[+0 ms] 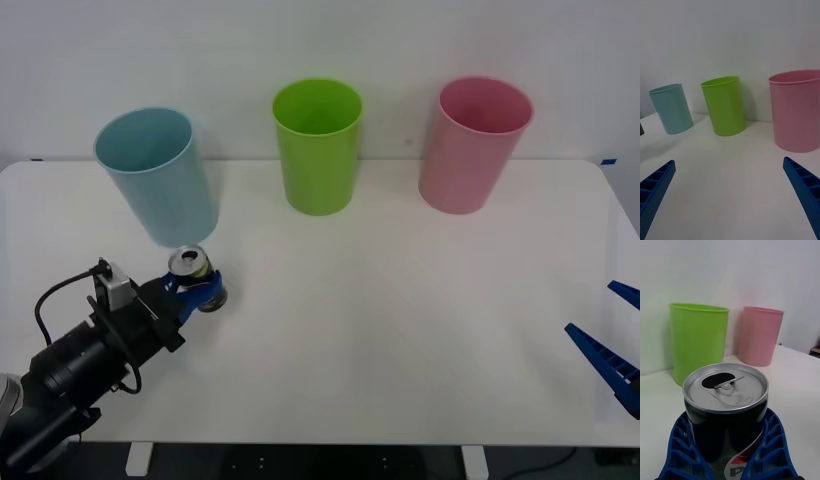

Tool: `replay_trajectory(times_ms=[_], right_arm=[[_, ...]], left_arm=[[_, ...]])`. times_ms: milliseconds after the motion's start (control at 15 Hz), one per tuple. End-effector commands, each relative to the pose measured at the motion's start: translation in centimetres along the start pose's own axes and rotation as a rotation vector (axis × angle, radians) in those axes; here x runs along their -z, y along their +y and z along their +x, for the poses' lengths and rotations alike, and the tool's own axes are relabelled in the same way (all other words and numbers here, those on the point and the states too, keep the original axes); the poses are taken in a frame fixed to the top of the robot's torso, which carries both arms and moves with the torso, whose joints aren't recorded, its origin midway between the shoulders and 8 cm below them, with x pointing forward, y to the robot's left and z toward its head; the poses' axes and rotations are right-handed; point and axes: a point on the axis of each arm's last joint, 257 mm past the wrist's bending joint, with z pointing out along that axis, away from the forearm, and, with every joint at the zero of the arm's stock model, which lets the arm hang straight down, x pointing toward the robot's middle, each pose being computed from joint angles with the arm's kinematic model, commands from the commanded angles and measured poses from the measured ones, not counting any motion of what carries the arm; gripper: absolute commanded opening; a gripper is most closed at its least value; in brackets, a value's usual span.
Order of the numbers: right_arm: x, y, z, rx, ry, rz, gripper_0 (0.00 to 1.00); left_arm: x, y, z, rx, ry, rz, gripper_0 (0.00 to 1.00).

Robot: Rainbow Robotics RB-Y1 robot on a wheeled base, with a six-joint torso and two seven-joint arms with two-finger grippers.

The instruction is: Grasp the object on the table and drop it into the matching bin: aluminum can to the light blue bin, PET bottle to the pink bin.

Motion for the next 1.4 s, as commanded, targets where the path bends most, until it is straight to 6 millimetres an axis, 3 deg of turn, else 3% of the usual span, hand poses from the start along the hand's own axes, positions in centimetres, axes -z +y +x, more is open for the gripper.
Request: replay_trajectory(times_ms=[67,333,1000,1400], right_arm=[[0.0,0.0,0.0,0.000,0.000,0.000,1.00],[0.0,0.0,0.0,0.000,0.000,0.000,1.00],[0.0,0.0,0.0,0.000,0.000,0.000,1.00],[0.0,0.0,0.0,0.000,0.000,0.000,1.00]], left_arm=[[-0.5,0.8,-2.8,0.049,-0.043,-0.029,0.00],[-1.1,2.2,-7.5,0.113,-0.117,-0.040,0.00],[-1.4,9.5,-16.8,0.140,-0.242,-0.160,0.00],[-1.4,13.9,-19.4,0.089,-0.273,-0.315,0.00]])
